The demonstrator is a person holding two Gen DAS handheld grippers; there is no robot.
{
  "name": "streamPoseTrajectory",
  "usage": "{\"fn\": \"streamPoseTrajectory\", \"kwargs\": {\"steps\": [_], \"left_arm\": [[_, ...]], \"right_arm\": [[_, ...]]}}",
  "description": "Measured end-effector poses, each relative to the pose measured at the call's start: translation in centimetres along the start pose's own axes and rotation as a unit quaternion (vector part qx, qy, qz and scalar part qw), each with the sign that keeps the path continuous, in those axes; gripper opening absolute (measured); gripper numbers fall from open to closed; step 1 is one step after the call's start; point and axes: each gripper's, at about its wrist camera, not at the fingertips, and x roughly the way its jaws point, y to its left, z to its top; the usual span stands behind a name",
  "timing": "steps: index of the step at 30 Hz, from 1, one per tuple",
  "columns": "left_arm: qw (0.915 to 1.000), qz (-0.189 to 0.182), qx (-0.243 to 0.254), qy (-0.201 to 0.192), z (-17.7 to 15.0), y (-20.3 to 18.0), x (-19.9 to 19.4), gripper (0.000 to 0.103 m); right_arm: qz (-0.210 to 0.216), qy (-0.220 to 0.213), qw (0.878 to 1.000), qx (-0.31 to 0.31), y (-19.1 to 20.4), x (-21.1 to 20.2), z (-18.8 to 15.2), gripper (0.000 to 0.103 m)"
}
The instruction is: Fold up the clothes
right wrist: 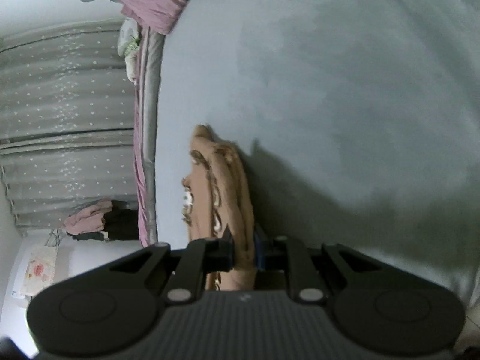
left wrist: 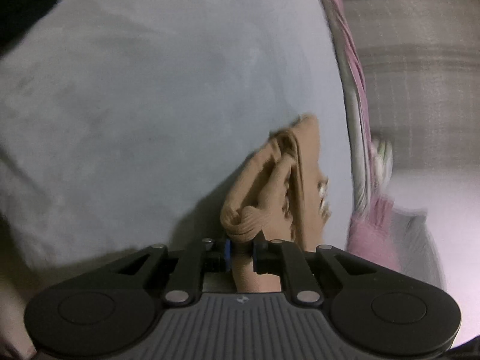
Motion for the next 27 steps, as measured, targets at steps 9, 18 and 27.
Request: {"fn": "streamPoseTrajectory", "kwargs": {"steps": [9, 18, 27], "left_arm": [[0.9956, 0.006, 0.088, 0.032, 1.0, -0.7, 1.1, 0.022], [0.996, 0.005, 0.072, 0.053, 1.4, -0.7, 0.9, 0.011], [0.9894, -0.081, -0.099, 0.069, 2.3, -0.2, -0.2, 0.009]], "right_arm": [[-0.011, 0.011, 1.0, 0.012, -2.4, 1.5, 0.9, 0.021], [0.012, 0.017, 1.0, 0.0, -2.1, 1.0, 0.8, 0.015], [0.078, 0.024, 0.995, 0.056, 0.2, 0.9, 1.3, 0.015]]}}
